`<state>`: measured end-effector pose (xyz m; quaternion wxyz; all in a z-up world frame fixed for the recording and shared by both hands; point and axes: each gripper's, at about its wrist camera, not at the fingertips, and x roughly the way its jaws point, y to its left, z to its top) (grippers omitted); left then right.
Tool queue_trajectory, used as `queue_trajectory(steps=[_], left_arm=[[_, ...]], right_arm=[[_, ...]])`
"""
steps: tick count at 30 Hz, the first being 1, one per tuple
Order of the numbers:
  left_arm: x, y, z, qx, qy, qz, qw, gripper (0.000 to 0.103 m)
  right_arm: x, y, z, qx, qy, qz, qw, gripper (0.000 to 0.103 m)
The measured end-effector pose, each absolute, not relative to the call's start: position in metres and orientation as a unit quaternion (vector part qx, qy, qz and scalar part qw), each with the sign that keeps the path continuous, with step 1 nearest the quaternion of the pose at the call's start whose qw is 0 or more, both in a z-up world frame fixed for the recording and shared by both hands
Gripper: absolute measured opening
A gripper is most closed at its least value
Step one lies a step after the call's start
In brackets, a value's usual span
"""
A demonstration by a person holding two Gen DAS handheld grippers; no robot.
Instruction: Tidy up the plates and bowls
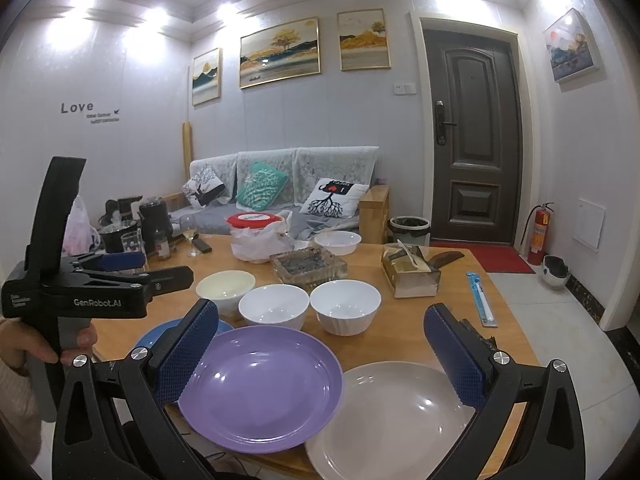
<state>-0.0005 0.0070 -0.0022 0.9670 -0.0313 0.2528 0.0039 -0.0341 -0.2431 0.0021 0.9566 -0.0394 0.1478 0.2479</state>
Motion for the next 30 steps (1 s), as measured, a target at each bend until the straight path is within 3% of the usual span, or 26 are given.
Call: queue_trajectory(steps=[30], left_arm=[[0.0004, 0.0116, -0.0037, -0.029, 0.252, 0.013, 0.967, 0.103]], right_arm=[[-0.0368, -0.2456, 0.0083, -0.037, 0.145, 0.25, 0.956, 0.102]])
